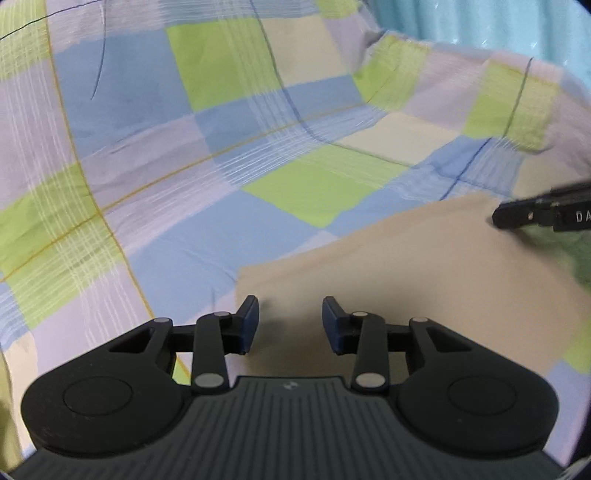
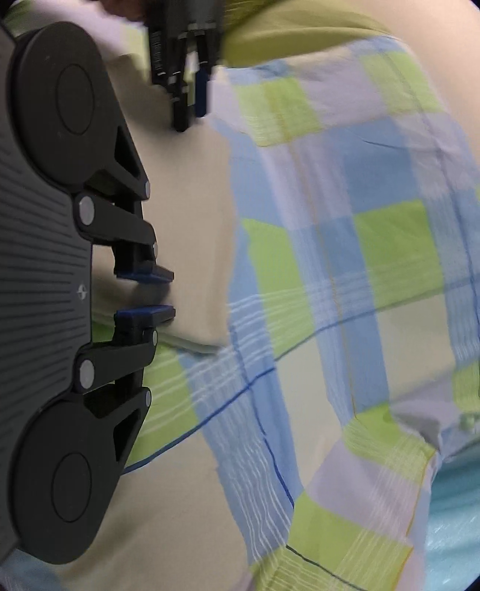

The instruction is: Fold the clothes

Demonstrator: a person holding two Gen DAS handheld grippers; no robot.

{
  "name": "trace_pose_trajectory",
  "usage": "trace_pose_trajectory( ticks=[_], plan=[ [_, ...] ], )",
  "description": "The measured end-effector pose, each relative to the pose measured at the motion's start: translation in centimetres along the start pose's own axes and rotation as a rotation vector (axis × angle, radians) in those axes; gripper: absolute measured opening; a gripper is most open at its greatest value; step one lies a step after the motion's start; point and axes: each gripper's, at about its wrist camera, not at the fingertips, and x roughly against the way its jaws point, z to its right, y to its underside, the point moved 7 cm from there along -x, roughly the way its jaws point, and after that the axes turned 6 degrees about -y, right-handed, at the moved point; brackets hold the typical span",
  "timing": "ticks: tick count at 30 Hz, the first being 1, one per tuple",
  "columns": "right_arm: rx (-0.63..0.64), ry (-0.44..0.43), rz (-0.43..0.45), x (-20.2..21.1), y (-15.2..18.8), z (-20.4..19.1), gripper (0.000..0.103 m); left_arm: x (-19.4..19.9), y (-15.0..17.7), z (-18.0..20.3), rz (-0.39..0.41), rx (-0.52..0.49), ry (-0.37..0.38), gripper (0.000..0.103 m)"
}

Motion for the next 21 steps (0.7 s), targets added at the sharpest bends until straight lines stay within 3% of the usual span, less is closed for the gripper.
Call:
trace_pose_trajectory(
  ticks=[3, 6, 10, 11, 12, 16, 19, 21],
  plan=[
    [0.033, 0.03, -0.039, -2.1, -1.2, 0.7, 0.017, -1.2, 0.2, -0.6, -0.017, 0.005, -0.006, 0.036],
    [0.019, 0.049, -0.043, -3.3, -2.0, 2.0, 0.0, -1.7, 0.1, -1.7, -0.025, 0.03, -0.026, 0.037],
    [-0.013, 0.078, -0.007, -3.3, -2.9, 3.4, 0.0, -1.8, -0.4, -2.5, -0.012, 0.061, -0.067, 0.031],
    [-0.01, 0.101, 0.009, -3.1, -3.1, 3.5, 0.004, -1.3, -0.9, -2.2, 0.015, 0.06, -0.06, 0.031],
    [-0.006, 0.122, 0.025, -2.9, -3.2, 3.6, 0.019, -1.0, -1.3, -1.7, 0.039, 0.058, -0.04, 0.031],
    [0.076, 0.054, 0.069, -1.9, -3.6, 0.6, 0.019, -0.5, -2.9, 1.4, 0.095, 0.038, 0.047, 0.031],
    [0.119, 0.016, 0.013, -3.3, -2.9, -1.1, 0.018, -1.5, -3.8, 4.1, 0.08, 0.037, 0.129, 0.031],
    [0.107, 0.049, -0.032, -4.3, -2.4, -0.4, 0.014, -1.8, -4.5, 5.8, 0.08, 0.006, 0.16, 0.031]
  ],
)
